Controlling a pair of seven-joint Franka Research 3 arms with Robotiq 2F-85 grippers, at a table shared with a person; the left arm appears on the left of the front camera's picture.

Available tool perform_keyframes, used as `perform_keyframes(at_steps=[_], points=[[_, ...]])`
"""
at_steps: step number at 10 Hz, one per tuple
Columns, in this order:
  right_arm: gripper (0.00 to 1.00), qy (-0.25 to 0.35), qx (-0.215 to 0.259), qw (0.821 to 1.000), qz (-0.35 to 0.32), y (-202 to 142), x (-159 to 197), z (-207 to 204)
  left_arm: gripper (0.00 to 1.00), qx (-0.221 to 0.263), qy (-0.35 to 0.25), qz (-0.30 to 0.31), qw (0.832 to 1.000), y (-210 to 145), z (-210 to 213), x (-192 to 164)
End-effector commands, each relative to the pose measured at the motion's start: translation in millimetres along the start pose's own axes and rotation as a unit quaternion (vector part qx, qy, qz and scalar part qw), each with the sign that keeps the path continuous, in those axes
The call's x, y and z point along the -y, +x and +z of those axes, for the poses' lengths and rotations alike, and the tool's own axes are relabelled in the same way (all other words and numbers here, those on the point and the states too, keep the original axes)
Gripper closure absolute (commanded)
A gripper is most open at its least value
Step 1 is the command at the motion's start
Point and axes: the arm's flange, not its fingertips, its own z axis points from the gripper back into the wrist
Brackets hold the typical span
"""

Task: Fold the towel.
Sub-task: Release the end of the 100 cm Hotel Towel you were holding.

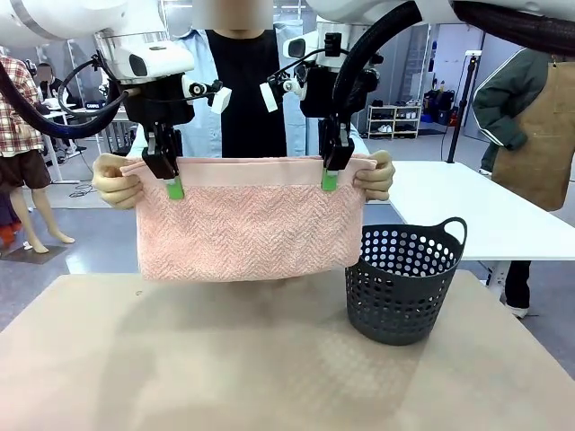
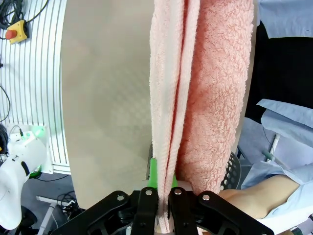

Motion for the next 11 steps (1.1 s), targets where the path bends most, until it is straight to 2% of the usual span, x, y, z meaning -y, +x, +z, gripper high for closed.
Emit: perform_keyframes(at_steps=[1, 6, 7, 8, 9, 10, 11], points=[[1.0, 0.0, 0.0, 1.0, 0.0, 0, 0, 1, 1.0, 0.0, 0.001, 0.001, 1.0, -1, 1, 0], [1.0, 0.0, 0.0, 1.0, 0.0, 0, 0, 1, 1.0, 0.0, 0.001, 0.001, 1.0, -1, 1, 0], [0.88, 0.0, 0.0, 1.0, 0.0, 0, 0, 0, 0.57, 0.0, 0.0, 0.0, 1.0, 0, 0, 0], [0.66, 0.001, -0.007, 1.0, -0.001, -2, 0, 3, 0.57, 0.004, 0.001, 0.001, 1.0, 0, 2, -1], [0.58, 0.002, -0.008, 1.0, -0.003, -3, 0, 4, 0.19, 0.009, 0.006, 0.007, 1.0, 0, 4, -1], [0.36, 0.0, -0.006, 1.0, -0.004, -4, -1, 5, 0.57, 0.015, 0.011, 0.008, 1.0, 0, 8, -1], [0.29, -0.004, -0.005, 1.0, -0.008, -6, -2, 9, 0.45, 0.017, 0.016, 0.009, 1.0, 0, 15, 1]])
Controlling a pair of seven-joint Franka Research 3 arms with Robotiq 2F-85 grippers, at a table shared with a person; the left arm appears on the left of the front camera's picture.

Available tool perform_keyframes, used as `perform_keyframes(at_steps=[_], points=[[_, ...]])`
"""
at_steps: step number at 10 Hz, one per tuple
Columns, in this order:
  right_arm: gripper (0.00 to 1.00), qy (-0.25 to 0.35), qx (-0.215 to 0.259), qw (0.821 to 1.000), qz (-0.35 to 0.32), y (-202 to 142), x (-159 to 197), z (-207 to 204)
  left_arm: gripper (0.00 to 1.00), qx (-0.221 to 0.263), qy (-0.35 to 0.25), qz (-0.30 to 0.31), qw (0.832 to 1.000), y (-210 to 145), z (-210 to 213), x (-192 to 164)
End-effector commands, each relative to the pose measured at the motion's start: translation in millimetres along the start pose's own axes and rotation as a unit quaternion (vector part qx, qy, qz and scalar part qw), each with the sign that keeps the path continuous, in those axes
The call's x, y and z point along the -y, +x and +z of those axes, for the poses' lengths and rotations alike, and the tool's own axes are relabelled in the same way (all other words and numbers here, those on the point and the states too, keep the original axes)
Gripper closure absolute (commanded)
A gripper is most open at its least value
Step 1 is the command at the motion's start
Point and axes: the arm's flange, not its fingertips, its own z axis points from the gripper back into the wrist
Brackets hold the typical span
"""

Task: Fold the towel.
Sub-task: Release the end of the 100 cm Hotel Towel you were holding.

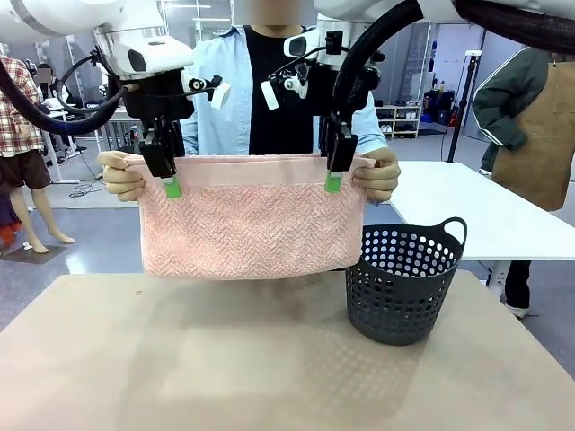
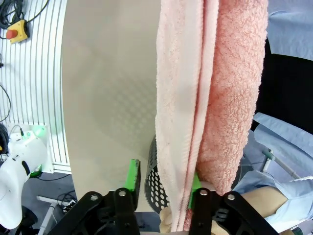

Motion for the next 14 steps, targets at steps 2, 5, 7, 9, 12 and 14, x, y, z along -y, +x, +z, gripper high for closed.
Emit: perform_keyframes(at_steps=[2, 5, 7, 9, 12, 14], points=[[0.0, -0.009, -0.004, 1.0, -0.01, -7, -2, 12, 0.08, 0.014, 0.017, 0.01, 1.0, -2, 16, 2], [0.03, -0.029, 0.045, 0.998, -0.033, -21, -1, 66, 0.0, 0.056, 0.021, 0.038, 0.997, -8, 58, 5], [0.09, -0.027, 0.068, 0.994, -0.078, -55, -5, 106, 0.0, 0.154, 0.028, 0.056, 0.986, -36, 105, 11], [0.09, -0.02, 0.131, 0.981, -0.143, -106, -20, 126, 0.0, 0.189, 0.057, 0.13, 0.972, -85, 133, 27], [0.09, -0.047, 0.195, 0.956, -0.215, -174, -67, 140, 0.0, 0.223, 0.104, 0.244, 0.938, -157, 146, 70], [0.09, -0.066, 0.229, 0.929, -0.284, -206, -112, 135, 0.0, 0.231, 0.125, 0.349, 0.9, -198, 144, 110]])
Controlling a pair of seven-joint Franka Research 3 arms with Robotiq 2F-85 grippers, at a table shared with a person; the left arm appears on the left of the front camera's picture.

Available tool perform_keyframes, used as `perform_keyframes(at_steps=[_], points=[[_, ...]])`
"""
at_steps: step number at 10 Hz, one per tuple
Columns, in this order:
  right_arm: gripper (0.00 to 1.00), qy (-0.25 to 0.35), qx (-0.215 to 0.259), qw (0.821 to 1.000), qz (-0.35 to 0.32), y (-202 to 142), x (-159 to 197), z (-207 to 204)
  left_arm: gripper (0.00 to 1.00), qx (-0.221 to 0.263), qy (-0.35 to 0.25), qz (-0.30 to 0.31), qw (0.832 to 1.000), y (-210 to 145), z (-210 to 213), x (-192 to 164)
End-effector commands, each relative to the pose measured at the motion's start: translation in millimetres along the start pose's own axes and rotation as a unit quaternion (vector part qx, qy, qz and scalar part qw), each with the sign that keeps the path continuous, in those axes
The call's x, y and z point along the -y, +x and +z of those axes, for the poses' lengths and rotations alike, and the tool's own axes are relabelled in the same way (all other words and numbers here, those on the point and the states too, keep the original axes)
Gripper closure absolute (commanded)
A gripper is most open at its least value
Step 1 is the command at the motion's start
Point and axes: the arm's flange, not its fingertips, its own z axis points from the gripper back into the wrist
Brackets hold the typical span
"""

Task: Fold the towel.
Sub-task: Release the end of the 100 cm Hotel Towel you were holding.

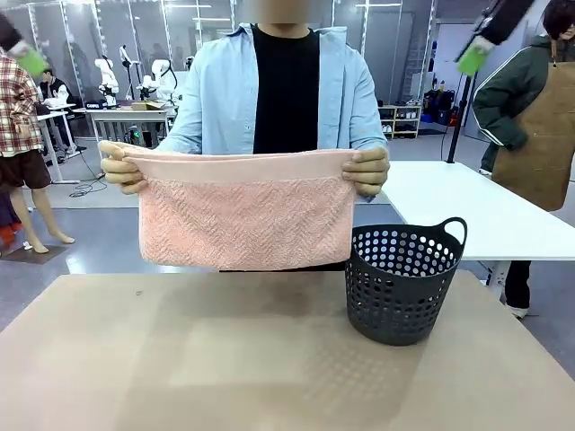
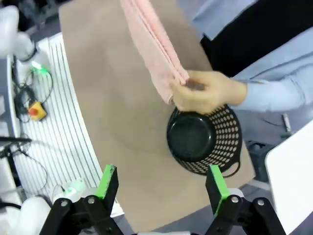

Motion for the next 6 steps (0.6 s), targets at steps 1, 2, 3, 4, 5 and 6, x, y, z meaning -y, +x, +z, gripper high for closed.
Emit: perform_keyframes(at_steps=[1, 2, 3, 4, 5, 6], points=[[0.09, -0.022, 0.064, 0.994, -0.082, -53, -45, -18, 0.0, 0.032, 0.053, 0.073, 0.995, -50, -5, 35], [0.09, -0.022, 0.102, 0.988, -0.112, -83, -54, -12, 0.0, 0.042, 0.066, 0.089, 0.993, -70, 2, 40], [0.09, -0.036, 0.1, 0.983, -0.15, -111, -62, -3, 0.0, 0.06, 0.072, 0.105, 0.99, -89, 12, 43], [0.09, -0.054, 0.111, 0.974, -0.191, -140, -71, 7, 0.0, 0.062, 0.093, 0.127, 0.986, -109, 20, 44], [0.09, -0.071, 0.127, 0.964, -0.222, -163, -81, 16, 0.0, 0.073, 0.106, 0.156, 0.979, -130, 30, 44], [0.09, -0.076, 0.129, 0.96, -0.237, -175, -86, 22, 0.0, 0.073, 0.116, 0.172, 0.976, -142, 39, 45]])
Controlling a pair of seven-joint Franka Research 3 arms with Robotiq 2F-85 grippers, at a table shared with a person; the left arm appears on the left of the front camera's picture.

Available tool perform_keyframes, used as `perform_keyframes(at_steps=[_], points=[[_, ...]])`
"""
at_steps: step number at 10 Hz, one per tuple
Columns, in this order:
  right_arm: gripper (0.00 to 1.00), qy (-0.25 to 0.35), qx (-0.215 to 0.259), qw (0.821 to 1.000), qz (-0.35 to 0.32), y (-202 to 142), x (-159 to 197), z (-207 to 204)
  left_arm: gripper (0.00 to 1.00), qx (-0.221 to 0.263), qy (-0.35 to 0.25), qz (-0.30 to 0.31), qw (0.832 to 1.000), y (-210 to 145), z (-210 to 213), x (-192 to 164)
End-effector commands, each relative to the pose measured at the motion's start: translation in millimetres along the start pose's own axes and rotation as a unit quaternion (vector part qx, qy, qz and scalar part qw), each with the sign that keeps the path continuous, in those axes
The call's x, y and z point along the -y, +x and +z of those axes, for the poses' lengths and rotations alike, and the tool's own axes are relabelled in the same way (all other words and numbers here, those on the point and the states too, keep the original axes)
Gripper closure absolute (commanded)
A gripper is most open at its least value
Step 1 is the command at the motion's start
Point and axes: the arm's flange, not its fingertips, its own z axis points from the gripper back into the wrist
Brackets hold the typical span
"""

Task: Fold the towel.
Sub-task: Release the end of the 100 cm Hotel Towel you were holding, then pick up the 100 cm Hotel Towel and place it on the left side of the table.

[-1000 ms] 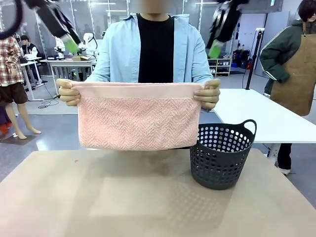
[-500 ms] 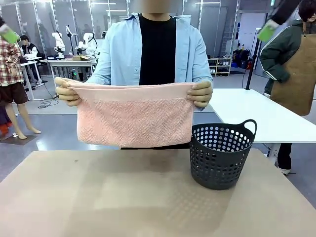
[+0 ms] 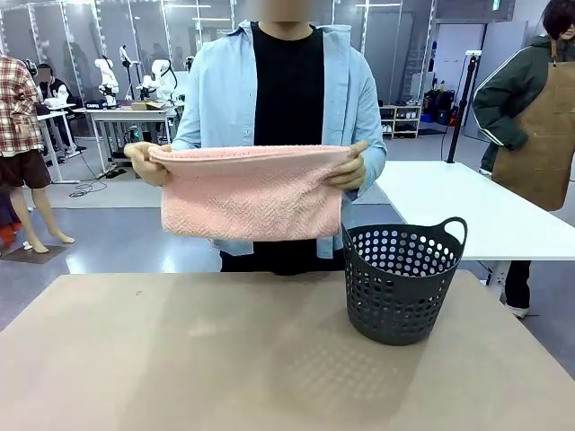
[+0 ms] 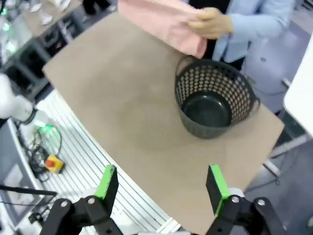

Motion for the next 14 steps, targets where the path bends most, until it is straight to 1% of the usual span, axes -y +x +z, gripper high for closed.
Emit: perform_keyframes(at_steps=[1, 2, 3, 14], points=[[0.09, -0.029, 0.007, 0.999, -0.029, -6, -5, 0, 0.0, 0.004, 0.028, 0.03, 0.999, -13, 3, 0], [0.09, -0.025, 0.003, 0.999, -0.021, -4, -5, -3, 0.0, 0.01, 0.022, 0.037, 0.999, -13, 1, -1], [0.09, -0.012, 0.008, 1.0, -0.014, -11, -1, 9, 0.0, 0.002, 0.011, 0.015, 1.0, -12, 8, -5], [0.09, -0.012, 0.008, 1.0, -0.014, -11, -1, 9, 0.0, 0.002, 0.011, 0.015, 1.0, -12, 8, -5]])
